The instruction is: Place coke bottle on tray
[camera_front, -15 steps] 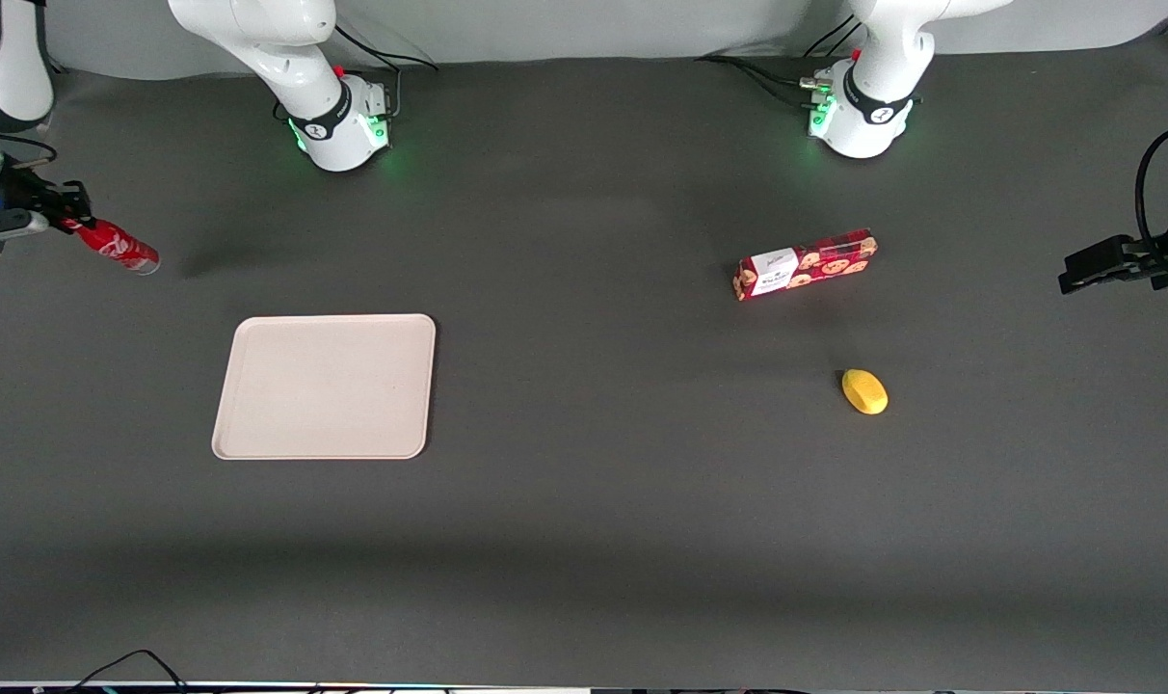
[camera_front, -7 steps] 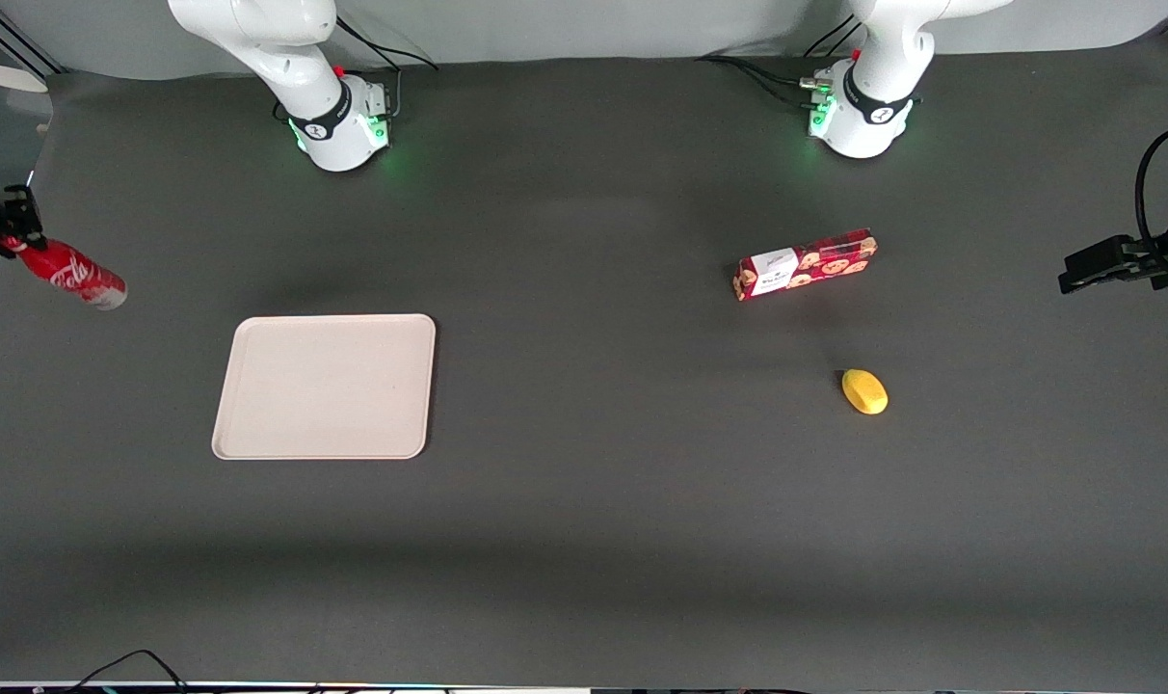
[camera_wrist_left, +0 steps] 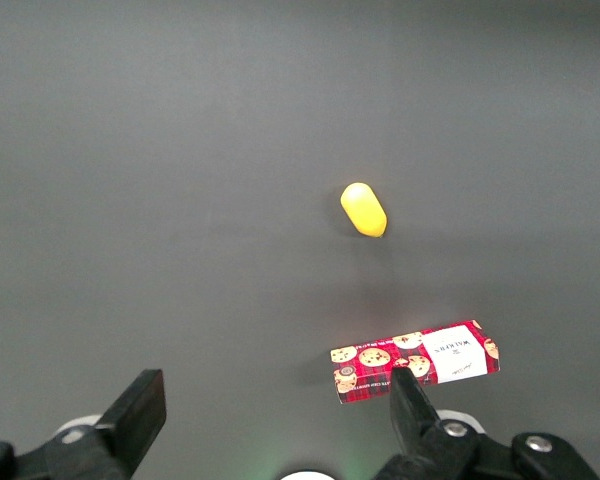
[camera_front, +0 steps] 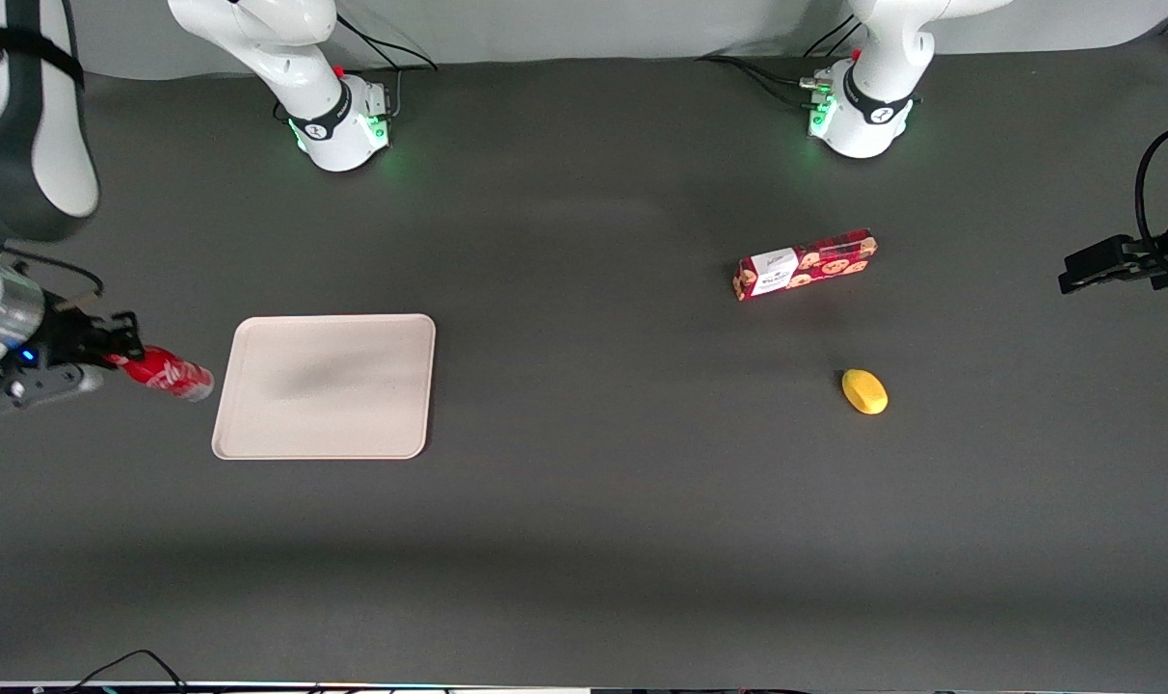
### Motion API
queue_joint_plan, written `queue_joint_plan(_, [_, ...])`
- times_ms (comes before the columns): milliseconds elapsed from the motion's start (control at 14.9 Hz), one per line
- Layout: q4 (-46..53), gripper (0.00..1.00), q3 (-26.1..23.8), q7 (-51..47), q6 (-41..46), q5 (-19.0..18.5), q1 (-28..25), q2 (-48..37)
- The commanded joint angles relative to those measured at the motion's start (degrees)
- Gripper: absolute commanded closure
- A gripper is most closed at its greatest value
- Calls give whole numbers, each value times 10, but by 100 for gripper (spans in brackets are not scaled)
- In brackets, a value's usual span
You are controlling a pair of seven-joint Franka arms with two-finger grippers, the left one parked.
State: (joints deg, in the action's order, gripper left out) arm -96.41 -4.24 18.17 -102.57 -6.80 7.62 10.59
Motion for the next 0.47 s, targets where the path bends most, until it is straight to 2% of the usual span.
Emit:
queue_joint_plan(0, [-24, 100, 0, -12, -80, 12, 4, 42])
queue_joint_plan(135, [-60, 100, 1, -13, -136, 12, 6, 51])
queue_joint_plan(404, [-88, 100, 2, -24, -160, 13, 10, 63])
